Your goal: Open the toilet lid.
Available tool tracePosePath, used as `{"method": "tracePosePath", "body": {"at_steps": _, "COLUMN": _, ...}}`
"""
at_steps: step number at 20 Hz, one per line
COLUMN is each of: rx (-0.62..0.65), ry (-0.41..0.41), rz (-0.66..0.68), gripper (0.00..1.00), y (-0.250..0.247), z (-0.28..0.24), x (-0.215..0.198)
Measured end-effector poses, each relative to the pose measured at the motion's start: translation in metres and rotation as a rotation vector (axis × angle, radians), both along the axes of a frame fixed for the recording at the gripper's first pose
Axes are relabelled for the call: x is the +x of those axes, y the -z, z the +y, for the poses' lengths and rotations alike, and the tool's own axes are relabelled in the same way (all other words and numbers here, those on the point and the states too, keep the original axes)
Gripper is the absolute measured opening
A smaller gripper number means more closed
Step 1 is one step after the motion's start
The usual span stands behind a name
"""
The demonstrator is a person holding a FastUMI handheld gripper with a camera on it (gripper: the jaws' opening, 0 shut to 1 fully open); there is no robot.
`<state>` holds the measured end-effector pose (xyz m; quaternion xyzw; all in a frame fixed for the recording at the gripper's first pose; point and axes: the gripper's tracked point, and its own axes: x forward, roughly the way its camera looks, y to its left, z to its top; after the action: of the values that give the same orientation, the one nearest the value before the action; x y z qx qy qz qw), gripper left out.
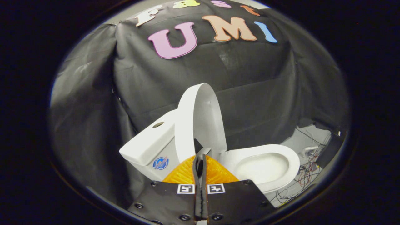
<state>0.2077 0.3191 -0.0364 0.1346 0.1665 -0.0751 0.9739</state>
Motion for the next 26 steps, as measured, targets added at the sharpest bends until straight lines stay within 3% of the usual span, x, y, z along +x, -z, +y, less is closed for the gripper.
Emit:
{"method": "tracePosePath", "body": {"at_steps": 12, "rx": -0.148, "ry": -0.085, "rz": 0.006, "gripper": 0.01, "y": 0.002, "z": 0.049, "x": 0.019}}
{"method": "tracePosePath", "body": {"at_steps": 22, "rx": -0.133, "ry": -0.016, "rz": -0.050, "gripper": 0.03, "y": 0.002, "z": 0.060, "x": 0.023}}
{"method": "tracePosePath", "body": {"at_steps": 23, "rx": -0.118, "ry": -0.040, "rz": -0.055, "gripper": 0.03, "y": 0.004, "z": 0.064, "x": 0.025}}
{"method": "tracePosePath", "body": {"at_steps": 26, "rx": -0.082, "ry": -0.055, "rz": -0.109, "gripper": 0.51, "y": -0.009, "z": 0.065, "x": 0.015}}
